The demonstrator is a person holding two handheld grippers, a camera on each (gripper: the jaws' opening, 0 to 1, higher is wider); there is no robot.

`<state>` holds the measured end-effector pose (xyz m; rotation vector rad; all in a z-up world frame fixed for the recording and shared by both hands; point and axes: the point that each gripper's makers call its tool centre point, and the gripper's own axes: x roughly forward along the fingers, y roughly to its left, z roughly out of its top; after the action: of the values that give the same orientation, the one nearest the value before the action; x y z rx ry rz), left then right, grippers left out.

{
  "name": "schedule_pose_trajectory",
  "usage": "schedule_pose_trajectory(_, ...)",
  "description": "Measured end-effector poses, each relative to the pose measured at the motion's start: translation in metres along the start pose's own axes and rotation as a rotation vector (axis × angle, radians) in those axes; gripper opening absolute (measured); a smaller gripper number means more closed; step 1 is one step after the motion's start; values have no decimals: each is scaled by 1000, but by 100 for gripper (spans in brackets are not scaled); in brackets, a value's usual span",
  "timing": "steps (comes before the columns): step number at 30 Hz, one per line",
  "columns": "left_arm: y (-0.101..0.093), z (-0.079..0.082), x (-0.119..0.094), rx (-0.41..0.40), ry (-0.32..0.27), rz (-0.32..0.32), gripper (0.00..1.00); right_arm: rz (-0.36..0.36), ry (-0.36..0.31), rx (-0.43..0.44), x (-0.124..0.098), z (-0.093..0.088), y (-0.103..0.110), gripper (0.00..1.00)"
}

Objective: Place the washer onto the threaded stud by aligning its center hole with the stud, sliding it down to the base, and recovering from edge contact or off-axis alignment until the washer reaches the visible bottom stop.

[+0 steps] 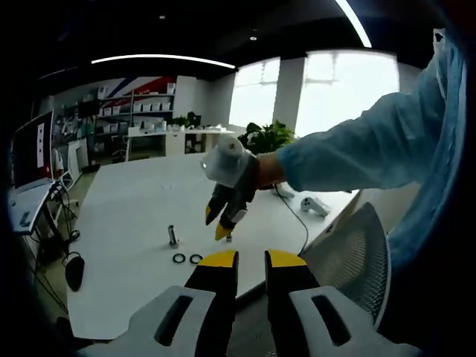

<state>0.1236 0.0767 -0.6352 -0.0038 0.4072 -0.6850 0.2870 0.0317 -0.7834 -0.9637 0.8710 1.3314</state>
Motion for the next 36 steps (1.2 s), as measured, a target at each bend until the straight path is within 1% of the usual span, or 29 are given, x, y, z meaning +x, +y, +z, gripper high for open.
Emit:
schedule_pose_trajectory(3, -1, -1, 2, 15, 9, 3, 12, 0, 13, -26, 12, 7, 0, 30)
schedule_pose_trajectory(6, -1, -3, 2, 29, 17, 11, 12, 9, 30, -23, 29, 12, -4, 30)
schedule_pose_trajectory(10, 3, 0, 0, 12, -3, 22, 11, 30, 83, -26, 52, 6, -7, 30)
schedule_pose_trajectory(13, 5, 1, -1, -1, -11, 25, 10, 39, 107, -14, 66, 1, -10, 30)
schedule_pose_trajectory(16, 8, 4, -3, -20, -33, 29, 10, 50, 122, 15, 77, -2, -13, 30)
schedule_pose_trajectory(18, 11, 3, -4, -34, -33, 38, 9, 51, 129, 23, 84, -4, -15, 30)
schedule_pose_trajectory(23, 12, 4, -3, -54, -40, 43, 8, 51, 148, 50, 94, -4, -19, 31)
schedule_pose_trajectory(27, 12, 5, -3, -58, -43, 41, 8, 57, 160, 42, 100, -6, -18, 31)
schedule_pose_trajectory(32, 12, 6, -4, -67, -52, 41, 8, 52, 166, 31, 102, -9, -16, 30)
schedule_pose_trajectory(36, 11, 5, -4, -63, -51, 38, 8, 51, 160, 29, 101, -7, -16, 30)
